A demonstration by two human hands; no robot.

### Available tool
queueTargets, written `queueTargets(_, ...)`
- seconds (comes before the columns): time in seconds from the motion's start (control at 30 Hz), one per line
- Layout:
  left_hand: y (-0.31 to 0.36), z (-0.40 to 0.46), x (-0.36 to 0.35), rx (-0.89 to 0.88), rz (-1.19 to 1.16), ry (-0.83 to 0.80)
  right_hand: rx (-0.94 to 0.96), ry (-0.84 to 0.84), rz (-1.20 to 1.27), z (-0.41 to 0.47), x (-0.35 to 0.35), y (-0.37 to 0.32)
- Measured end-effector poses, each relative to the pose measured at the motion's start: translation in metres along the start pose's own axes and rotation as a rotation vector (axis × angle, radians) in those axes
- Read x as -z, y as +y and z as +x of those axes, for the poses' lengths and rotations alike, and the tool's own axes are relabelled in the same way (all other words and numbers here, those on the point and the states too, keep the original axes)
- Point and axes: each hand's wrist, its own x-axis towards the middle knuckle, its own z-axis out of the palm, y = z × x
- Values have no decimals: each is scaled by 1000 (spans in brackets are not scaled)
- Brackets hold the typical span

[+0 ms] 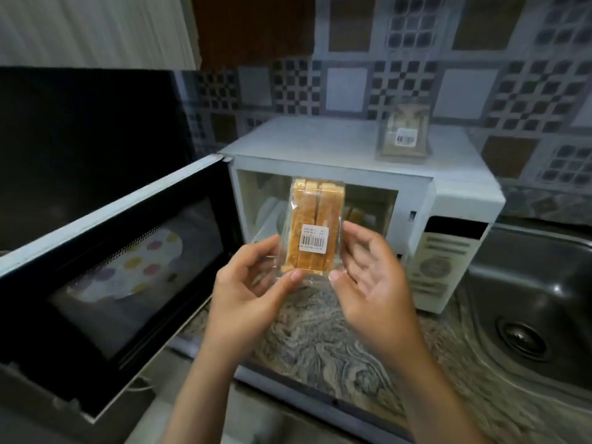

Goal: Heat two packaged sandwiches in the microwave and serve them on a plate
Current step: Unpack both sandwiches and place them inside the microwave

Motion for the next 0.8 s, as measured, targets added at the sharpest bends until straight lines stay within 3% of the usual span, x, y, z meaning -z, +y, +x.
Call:
queueTargets(0.3, -84, -69, -27, 293, 130, -88, -250, 134, 61, -74, 23, 97)
queueTargets(0.5, -135, -77, -45, 356, 301, -206, -345, 190, -6, -92, 31, 145)
queueTargets(0.57, -147, -79, -46, 346, 335, -217, -320, 179, -124, -97, 33, 150)
queueTargets(0.67, -155, -74, -44, 359, 315, -218, -63, 223, -600, -97, 40, 155)
queueTargets(0.73, -159, -71, -41, 384, 292, -208, 97, 132, -767, -94, 44, 160)
queueTargets(0.8, -163, -69, -38, 373, 305, -188, 68, -16, -787, -91, 42, 160)
